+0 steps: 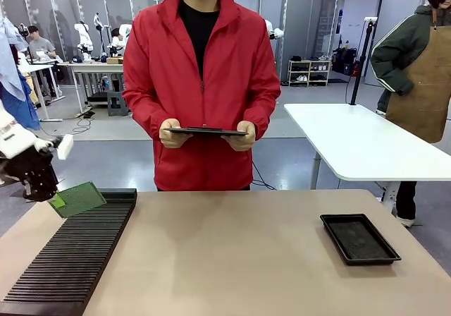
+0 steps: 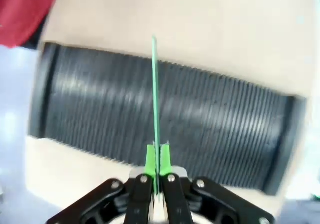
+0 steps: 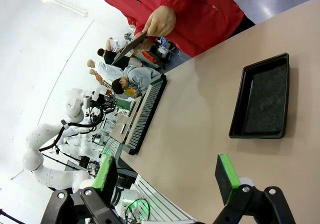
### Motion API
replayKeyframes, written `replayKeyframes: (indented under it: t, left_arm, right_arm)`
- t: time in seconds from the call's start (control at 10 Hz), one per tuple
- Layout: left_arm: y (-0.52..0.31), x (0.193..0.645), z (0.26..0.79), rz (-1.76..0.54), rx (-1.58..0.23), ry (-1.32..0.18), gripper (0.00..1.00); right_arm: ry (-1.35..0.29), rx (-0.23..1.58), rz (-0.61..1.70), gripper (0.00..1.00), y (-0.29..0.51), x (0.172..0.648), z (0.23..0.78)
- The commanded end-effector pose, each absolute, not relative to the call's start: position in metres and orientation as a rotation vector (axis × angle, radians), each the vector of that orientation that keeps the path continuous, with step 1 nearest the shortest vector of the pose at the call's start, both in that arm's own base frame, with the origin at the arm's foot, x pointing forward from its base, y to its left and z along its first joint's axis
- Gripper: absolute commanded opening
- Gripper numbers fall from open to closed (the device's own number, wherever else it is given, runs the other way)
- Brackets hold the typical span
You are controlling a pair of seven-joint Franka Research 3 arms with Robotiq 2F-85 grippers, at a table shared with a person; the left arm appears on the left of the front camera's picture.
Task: Inspect the PCB.
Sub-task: Pick up the Blank PCB and present it to the human.
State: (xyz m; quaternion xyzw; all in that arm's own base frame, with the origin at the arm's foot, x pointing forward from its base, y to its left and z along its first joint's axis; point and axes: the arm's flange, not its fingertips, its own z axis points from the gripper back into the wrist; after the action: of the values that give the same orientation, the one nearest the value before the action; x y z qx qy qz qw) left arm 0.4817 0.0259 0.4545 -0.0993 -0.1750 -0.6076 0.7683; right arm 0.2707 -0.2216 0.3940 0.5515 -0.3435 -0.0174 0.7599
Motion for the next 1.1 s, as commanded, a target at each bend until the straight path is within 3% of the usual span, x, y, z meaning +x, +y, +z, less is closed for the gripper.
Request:
replayKeyframes:
  t: [0.0, 0.4, 1.0]
  left_arm:
    - [0.053, 0.477, 0.468, -1.085, -0.448, -0.438, 0.00]
    - [0.064, 0.456, 0.438, -0.854, -0.765, -0.563, 0.00]
    - [0.070, 0.457, 0.440, -0.884, -0.715, -0.519, 0.03]
  right_arm:
    - [-0.756, 1.208, -0.031, 1.00, -0.222, 0.270, 0.395]
    - [-0.756, 1.208, -0.031, 1.00, -0.222, 0.270, 0.395]
    - [-0.756, 1.208, -0.031, 1.00, -0.222, 0.270, 0.395]
